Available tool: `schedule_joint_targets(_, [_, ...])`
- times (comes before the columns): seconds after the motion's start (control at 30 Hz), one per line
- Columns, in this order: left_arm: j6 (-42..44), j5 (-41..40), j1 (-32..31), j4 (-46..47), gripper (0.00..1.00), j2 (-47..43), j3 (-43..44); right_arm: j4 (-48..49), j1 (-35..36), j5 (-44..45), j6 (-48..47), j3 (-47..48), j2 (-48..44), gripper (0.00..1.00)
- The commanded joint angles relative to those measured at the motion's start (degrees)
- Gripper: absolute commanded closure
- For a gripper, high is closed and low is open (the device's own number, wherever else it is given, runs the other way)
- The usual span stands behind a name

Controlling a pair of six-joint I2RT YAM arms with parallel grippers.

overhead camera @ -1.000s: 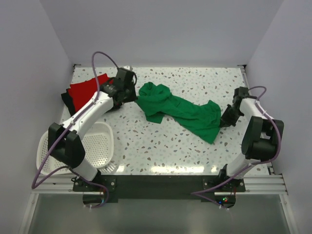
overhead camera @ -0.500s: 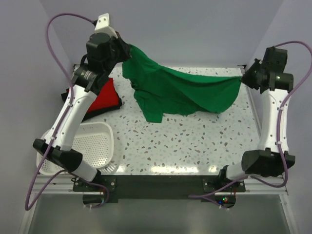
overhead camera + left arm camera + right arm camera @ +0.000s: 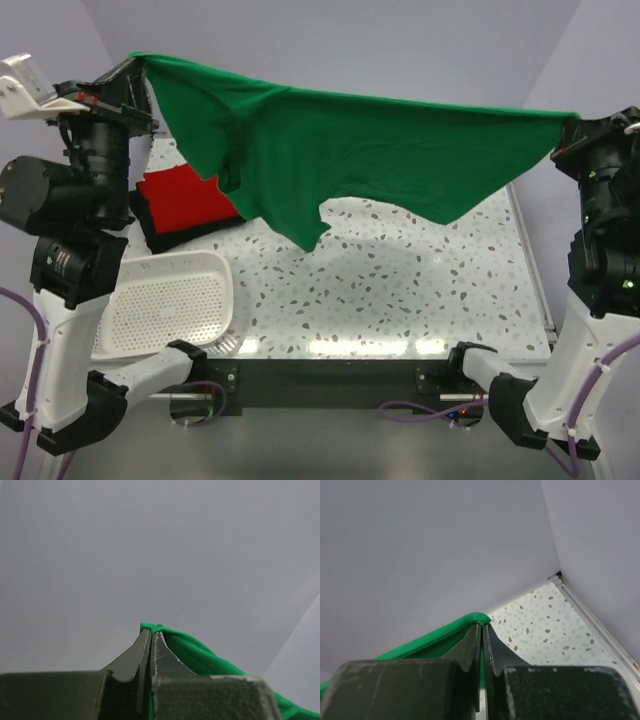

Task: Fold and stack the t-shirts
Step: Flatten the tshirt out

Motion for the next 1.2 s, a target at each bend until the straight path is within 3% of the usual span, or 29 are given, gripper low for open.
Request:
schedule_joint_targets(0.0, [5.23,-4.94,0.41,6.27,1.0,0.73,-2.87,3.58,-0.09,3.91,-0.78,2.42,1.93,1.0])
schedule_joint_targets(0.2, [4.88,2.78,0.5,5.22,1.0,13.18,0.37,4.55,-0.09,2.33,0.28,-1.87,7.81,1.0])
schedule_joint_targets(0.4, [4.62,9.82,0.5,2.32,1.0,28.21,10.73,4.38,-0.09,2.68,-0.42,-3.56,15.8,1.0])
schedule_joint_targets(0.6, [3.21,13.69,0.5,1.17,1.0,35.8,21.81,3.94,-0.09,3.56,0.1,-0.05,19.95,1.0])
schedule_joint_targets(0.87, [2.68,15.71,0.5,3.28,1.0,31.68,20.51,6.91,-0.09,4.79,-0.07,0.41,15.49,1.0])
schedule_joint_targets(1.17, [4.17,16.06,0.5,2.85,1.0,18.24,14.44,10.17,-0.09,6.1,0.11,1.89,6.25,1.0])
